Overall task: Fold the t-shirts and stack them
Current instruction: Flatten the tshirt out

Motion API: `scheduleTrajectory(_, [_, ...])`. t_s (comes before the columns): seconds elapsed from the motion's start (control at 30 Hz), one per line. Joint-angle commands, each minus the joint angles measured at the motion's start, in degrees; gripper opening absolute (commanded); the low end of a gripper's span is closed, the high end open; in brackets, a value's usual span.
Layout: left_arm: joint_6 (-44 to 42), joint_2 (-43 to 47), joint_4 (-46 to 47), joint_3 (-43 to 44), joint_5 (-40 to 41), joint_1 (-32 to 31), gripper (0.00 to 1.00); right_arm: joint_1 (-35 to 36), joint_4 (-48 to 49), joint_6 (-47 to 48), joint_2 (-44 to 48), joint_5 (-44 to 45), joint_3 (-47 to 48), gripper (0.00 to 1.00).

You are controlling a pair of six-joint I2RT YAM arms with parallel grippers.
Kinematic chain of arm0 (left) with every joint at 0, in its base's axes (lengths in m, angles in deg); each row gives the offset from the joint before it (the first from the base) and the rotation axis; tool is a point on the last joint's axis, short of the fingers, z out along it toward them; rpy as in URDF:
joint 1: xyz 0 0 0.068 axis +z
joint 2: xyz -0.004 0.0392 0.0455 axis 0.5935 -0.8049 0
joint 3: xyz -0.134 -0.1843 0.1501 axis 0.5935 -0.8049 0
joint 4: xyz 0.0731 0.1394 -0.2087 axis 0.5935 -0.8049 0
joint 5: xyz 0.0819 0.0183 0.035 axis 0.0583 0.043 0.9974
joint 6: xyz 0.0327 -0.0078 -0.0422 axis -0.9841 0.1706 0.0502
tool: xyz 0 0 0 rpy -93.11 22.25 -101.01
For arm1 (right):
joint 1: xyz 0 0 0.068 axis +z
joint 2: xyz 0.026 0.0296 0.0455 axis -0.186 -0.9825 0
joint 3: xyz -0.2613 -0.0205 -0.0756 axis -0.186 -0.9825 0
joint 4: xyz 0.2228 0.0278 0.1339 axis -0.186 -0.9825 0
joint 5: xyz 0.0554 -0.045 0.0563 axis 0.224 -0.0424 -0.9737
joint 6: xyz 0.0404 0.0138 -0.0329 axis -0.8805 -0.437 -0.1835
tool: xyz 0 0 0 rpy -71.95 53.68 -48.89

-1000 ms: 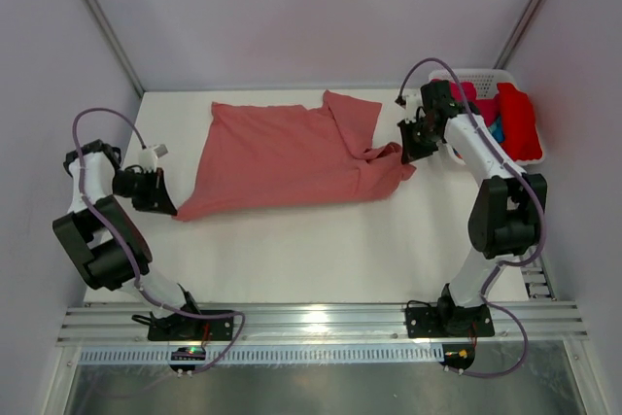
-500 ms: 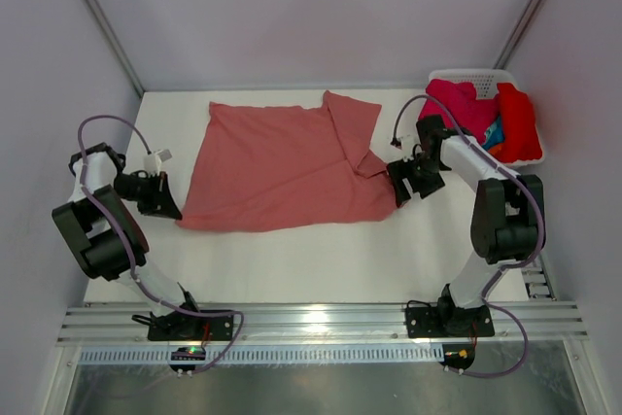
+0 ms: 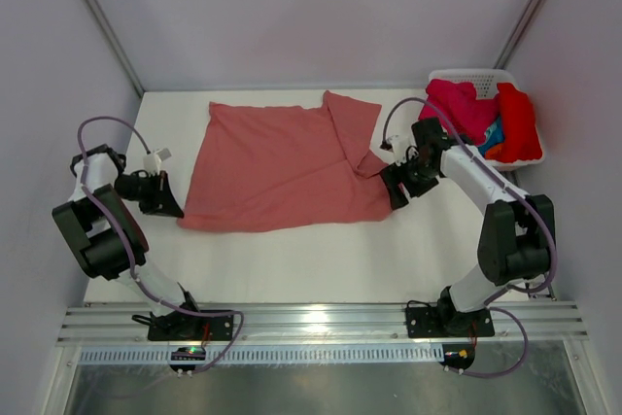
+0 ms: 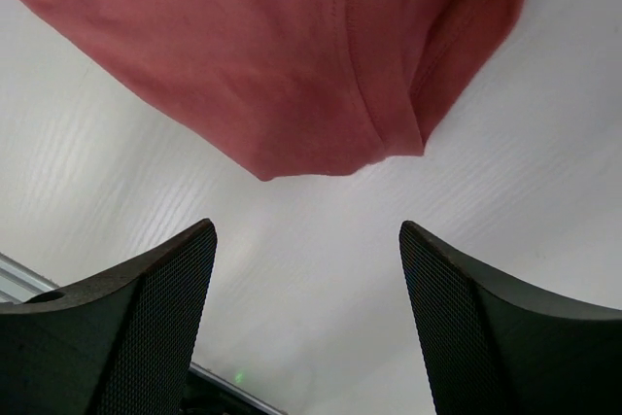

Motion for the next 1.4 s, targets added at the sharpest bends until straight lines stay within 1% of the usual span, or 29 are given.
scheduleTrajectory(0.0, [1.21, 1.55, 2.41, -1.24, -1.1, 0.46, 0.0, 3.41, 2.39, 0.53, -1.69, 0.81, -0.21, 0.79])
scheduleTrajectory(0.13, [1.73, 2.87, 3.72, -2.38, -0.57, 0.54, 0.0, 7.02, 4.75, 0.53, -2.32, 3.26, -2.4, 0.79])
scheduleTrajectory(0.23, [2.26, 3.22, 4.43, -3.0, -0.66, 0.54, 0.0, 9.13, 7.83, 0.53, -1.88, 6.78, -4.51, 0.79])
scheduleTrajectory(0.4, [2.52, 3.22, 4.52, -3.26, -1.45, 0.54, 0.0, 9.4, 11.08, -0.08, -2.58, 10.38, -5.48, 0.79])
scheduleTrajectory(0.57, [2.7, 3.31, 4.43, -3.44, -3.03, 0.45, 0.0, 9.4, 14.25, 0.01, -6.08, 14.16, -5.22, 0.79])
scheduleTrajectory(0.63, [2.87, 3.31, 4.43, -3.52, -3.12, 0.46, 0.0, 9.4, 15.04, -0.08, -7.58, 15.05, -4.43, 0.76])
scheduleTrajectory(0.67, [2.7, 3.31, 4.52, -3.7, -3.03, 0.54, 0.0, 9.4, 15.22, -0.08, -8.89, 15.05, -4.25, 0.73])
scheduleTrajectory(0.77, [2.7, 3.4, 4.61, -3.96, -2.77, 0.45, 0.0, 9.4, 15.31, -0.17, -11.36, 14.79, -3.11, 0.43])
scheduleTrajectory(0.8, [2.61, 3.4, 4.61, -4.05, -2.68, 0.45, 0.0, 9.4, 14.87, -0.08, -11.89, 14.44, -2.41, 0.25])
scheduleTrajectory(0.87, [2.61, 3.31, 4.69, -4.23, -2.86, 0.46, 0.0, 9.4, 14.25, 0.09, -12.86, 13.21, -1.71, 0.08])
scheduleTrajectory(0.9, [2.52, 3.31, 4.78, -4.4, -2.77, 0.45, 0.0, 9.4, 13.64, 0.09, -13.3, 12.94, -1.27, 0.03])
scheduleTrajectory(0.97, [2.52, 3.31, 5.04, -4.75, -2.51, 0.45, 0.0, 9.31, 12.59, 0.09, -13.13, 11.97, -0.57, 0.03])
scheduleTrajectory(1.03, [2.52, 3.22, 5.57, -5.28, -2.15, 0.45, 0.0, 9.31, 10.04, -0.08, -10.76, 11.27, 0.31, 0.03])
scheduleTrajectory(1.13, [2.61, 2.7, 6.01, -5.37, -1.98, 0.45, 0.0, 9.31, 4.25, 0.53, -6.45, 8.99, 5.49, 0.03])
scheduleTrajectory(1.2, [2.87, 2.17, 6.19, -4.85, -2.59, 0.45, 0.0, 9.4, -0.31, 1.15, -5.66, 8.98, 13.03, 0.03])
scheduleTrajectory(1.23, [3.05, 1.56, 6.36, -4.49, -3.03, 0.45, 0.0, 9.4, -1.73, 1.41, -6.52, 9.16, 15.93, 0.03])
scheduleTrajectory(1.27, [3.31, 1.21, 6.28, -4.32, -3.64, 0.54, 0.0, 9.31, -2.79, 1.59, -7.32, 9.51, 22.14, 0.03])
scheduleTrajectory(1.3, [3.49, 0.85, 6.28, -3.79, -4.52, 0.46, 0.0, 9.4, -4.28, 1.68, -9.5, 10.03, 25.6, 0.03])
scheduleTrajectory(1.33, [3.58, 0.5, 6.1, -3.44, -4.79, 0.45, 0.0, 9.4, -4.73, 1.68, -10.74, 10.12, 28.5, 0.03])
scheduleTrajectory(1.37, [3.67, -0.02, 6.19, -3.35, -4.96, 0.45, 0.0, 9.4, -4.73, 1.59, -12.06, 10.21, 33.93, 0.03])
